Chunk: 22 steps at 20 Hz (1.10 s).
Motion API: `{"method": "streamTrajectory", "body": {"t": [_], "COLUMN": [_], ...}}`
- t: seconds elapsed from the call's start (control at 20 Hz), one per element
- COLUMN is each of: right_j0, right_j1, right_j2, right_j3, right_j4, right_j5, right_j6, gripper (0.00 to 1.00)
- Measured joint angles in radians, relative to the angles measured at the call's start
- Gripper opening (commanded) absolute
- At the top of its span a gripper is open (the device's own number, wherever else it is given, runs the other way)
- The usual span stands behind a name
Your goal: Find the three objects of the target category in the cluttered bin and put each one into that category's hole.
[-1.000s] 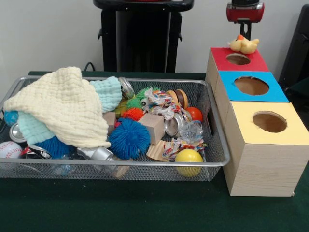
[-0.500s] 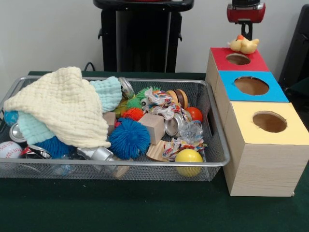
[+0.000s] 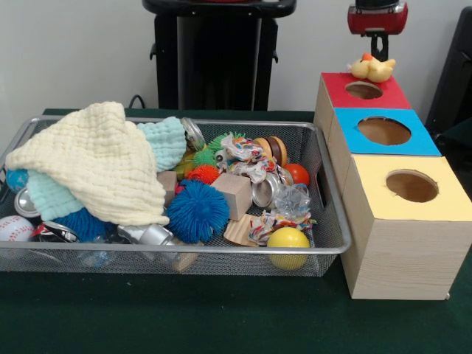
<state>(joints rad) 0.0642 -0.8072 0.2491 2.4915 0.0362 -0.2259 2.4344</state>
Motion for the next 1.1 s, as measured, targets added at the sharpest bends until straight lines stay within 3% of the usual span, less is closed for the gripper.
{"method": "streamTrajectory", "body": {"t": [0.6,1.1], "right_j0": [-0.052,-0.091], "right_j1": [-0.017,-0.042], "right_j2": [0.015,0.031], "right_j3": [0.000,0.000], "right_j4": [-0.045,-0.069], "right_j5": [0.006,0.076], "right_j6": [0.000,0.000], "gripper": [0.00,0.00]}}
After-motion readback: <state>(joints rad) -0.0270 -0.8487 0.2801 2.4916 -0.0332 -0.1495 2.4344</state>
